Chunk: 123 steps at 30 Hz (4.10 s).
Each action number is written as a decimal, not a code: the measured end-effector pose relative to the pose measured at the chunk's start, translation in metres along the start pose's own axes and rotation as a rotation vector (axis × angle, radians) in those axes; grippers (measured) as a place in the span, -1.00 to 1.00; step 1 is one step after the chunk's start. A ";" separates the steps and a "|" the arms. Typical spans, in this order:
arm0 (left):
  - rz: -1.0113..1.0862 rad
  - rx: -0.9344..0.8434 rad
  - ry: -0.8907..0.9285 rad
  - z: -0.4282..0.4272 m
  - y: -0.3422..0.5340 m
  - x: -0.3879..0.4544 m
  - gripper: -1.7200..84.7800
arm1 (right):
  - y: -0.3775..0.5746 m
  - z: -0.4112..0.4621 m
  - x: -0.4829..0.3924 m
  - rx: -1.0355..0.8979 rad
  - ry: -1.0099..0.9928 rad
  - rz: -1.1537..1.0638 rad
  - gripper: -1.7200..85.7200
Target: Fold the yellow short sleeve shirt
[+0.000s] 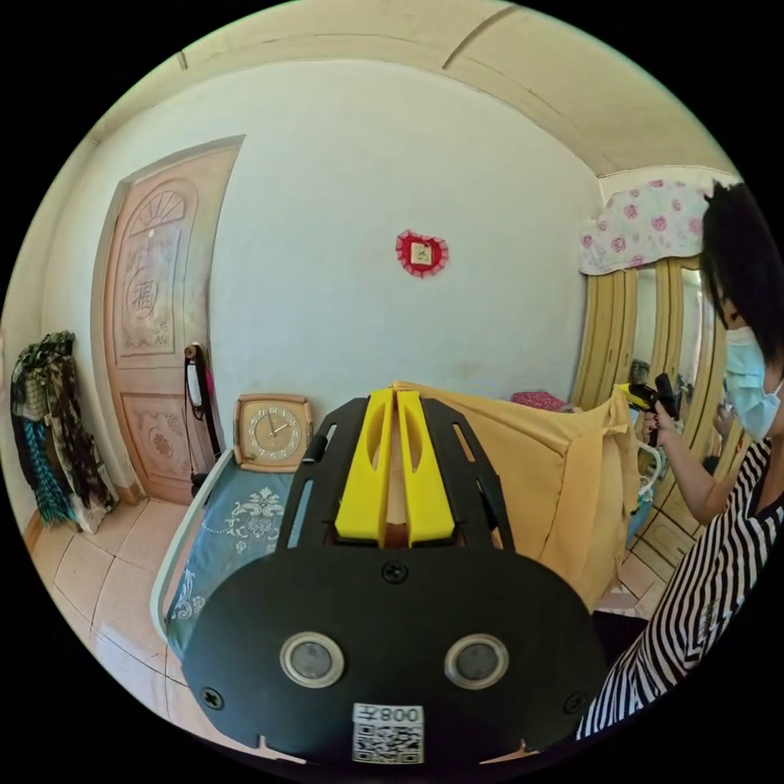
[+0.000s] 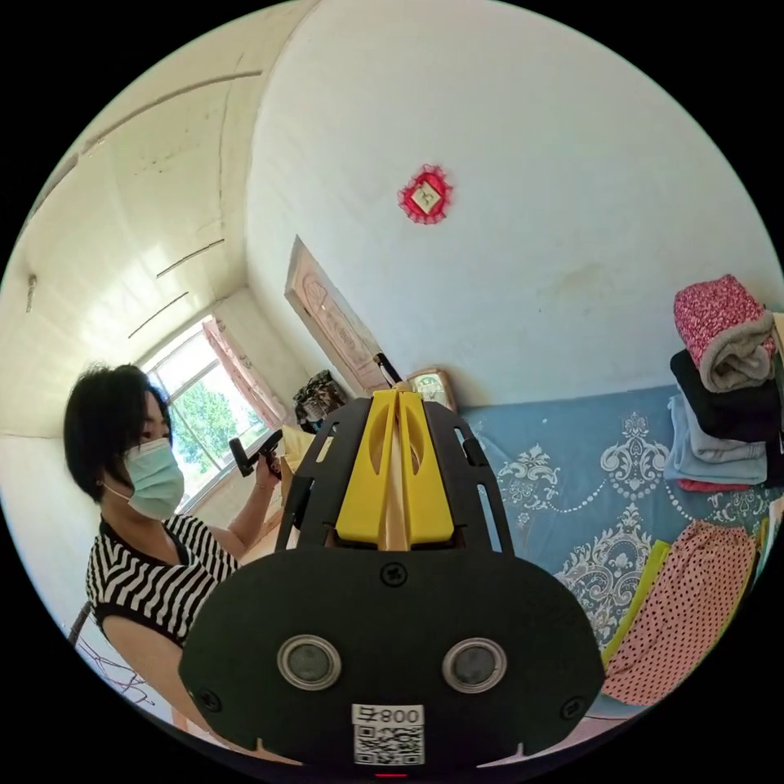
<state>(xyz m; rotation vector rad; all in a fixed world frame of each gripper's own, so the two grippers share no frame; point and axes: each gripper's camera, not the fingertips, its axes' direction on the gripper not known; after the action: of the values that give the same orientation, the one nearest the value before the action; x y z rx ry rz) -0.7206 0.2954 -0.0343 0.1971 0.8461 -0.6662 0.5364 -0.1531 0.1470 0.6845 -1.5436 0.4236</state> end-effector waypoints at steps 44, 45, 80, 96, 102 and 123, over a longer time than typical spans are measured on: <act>-0.189 -0.875 0.068 0.615 -0.019 -0.161 -0.88 | -0.150 0.281 0.468 -0.743 0.492 0.076 -0.91; -0.195 -0.870 0.080 0.616 -0.021 -0.163 -0.89 | -0.152 0.280 0.470 -0.744 0.487 0.076 -0.92; -0.281 -0.798 0.273 0.516 -0.011 -0.263 -0.68 | -0.204 0.094 0.507 -0.713 0.369 0.080 -0.87; -0.114 -1.149 -0.072 0.403 0.122 -0.210 -0.90 | -0.049 0.083 0.350 -1.091 0.006 0.080 -0.83; -0.184 -1.006 -0.124 0.356 0.117 -0.234 -0.93 | -0.024 0.054 0.328 -1.147 0.044 0.085 -0.82; -0.822 -0.942 0.056 0.283 0.276 -0.280 -0.75 | -0.016 -0.118 0.440 -0.732 0.624 0.636 -0.83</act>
<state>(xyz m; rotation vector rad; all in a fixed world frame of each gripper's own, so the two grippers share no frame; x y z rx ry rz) -0.5062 0.5242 0.3344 -1.0357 1.2149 -0.9393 0.6418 -0.1629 0.5904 -0.4947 -1.1482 0.4388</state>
